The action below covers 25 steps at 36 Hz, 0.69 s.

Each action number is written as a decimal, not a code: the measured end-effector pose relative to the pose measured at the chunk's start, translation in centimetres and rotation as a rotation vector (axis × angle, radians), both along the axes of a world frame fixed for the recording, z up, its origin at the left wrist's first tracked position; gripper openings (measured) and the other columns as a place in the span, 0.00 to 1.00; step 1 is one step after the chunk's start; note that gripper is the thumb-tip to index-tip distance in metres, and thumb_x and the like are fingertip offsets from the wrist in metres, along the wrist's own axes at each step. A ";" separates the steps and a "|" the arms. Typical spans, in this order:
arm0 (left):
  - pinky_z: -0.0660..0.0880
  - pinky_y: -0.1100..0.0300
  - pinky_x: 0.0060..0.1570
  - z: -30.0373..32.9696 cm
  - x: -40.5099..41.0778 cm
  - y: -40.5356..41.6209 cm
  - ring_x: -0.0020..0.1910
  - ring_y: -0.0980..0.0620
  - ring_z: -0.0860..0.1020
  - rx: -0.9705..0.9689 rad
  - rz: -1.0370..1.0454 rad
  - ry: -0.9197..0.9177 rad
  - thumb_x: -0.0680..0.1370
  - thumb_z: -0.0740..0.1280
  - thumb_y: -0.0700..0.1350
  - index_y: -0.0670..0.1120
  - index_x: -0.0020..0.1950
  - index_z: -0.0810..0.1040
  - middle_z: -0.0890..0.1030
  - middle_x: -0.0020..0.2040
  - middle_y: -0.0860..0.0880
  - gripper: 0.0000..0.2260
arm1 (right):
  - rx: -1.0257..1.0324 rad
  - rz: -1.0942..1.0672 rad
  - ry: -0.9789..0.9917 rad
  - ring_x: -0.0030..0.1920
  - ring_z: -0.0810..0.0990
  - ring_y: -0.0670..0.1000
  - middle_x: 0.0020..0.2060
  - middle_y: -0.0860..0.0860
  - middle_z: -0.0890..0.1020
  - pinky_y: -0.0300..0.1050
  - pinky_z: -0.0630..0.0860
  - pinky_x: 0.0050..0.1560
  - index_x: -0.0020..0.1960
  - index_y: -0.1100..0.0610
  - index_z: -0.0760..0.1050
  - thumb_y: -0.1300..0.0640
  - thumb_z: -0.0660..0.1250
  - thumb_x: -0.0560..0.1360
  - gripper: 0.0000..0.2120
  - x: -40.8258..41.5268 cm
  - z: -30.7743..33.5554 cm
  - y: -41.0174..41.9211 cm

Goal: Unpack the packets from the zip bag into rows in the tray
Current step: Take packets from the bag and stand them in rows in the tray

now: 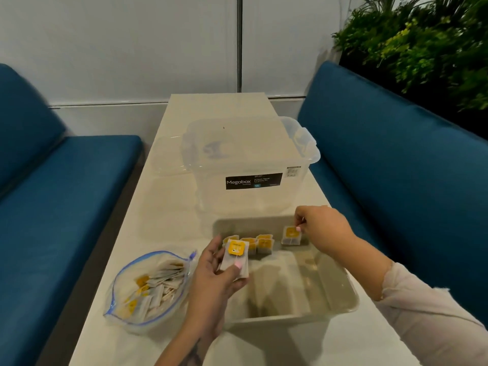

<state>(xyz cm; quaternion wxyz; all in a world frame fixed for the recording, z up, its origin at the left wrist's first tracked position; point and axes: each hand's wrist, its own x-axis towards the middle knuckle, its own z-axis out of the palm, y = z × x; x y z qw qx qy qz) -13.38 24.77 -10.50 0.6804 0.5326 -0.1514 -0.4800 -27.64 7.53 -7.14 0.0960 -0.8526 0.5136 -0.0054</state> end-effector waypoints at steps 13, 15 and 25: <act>0.81 0.55 0.44 -0.6 -1.2 -0.3 0.55 0.50 0.79 0.044 0.033 -0.075 0.75 0.62 0.30 0.53 0.65 0.68 0.78 0.59 0.54 0.25 | -0.010 0.030 -0.008 0.50 0.78 0.55 0.47 0.52 0.81 0.41 0.66 0.40 0.49 0.53 0.78 0.61 0.62 0.76 0.07 1.1 -4.4 -0.9; 0.81 0.55 0.43 -0.6 -1.3 -0.3 0.54 0.51 0.80 0.052 0.030 -0.089 0.75 0.63 0.30 0.53 0.66 0.68 0.78 0.60 0.53 0.25 | -0.023 0.031 -0.019 0.50 0.77 0.55 0.48 0.52 0.81 0.42 0.66 0.40 0.49 0.52 0.78 0.60 0.62 0.76 0.07 1.0 -4.7 -1.0; 0.80 0.53 0.45 -0.8 -1.4 -0.4 0.56 0.50 0.79 0.058 0.026 -0.117 0.75 0.64 0.31 0.58 0.59 0.71 0.77 0.62 0.52 0.23 | -0.045 0.048 0.004 0.47 0.79 0.56 0.47 0.52 0.82 0.42 0.67 0.40 0.50 0.50 0.77 0.60 0.60 0.76 0.10 1.1 -5.5 -1.1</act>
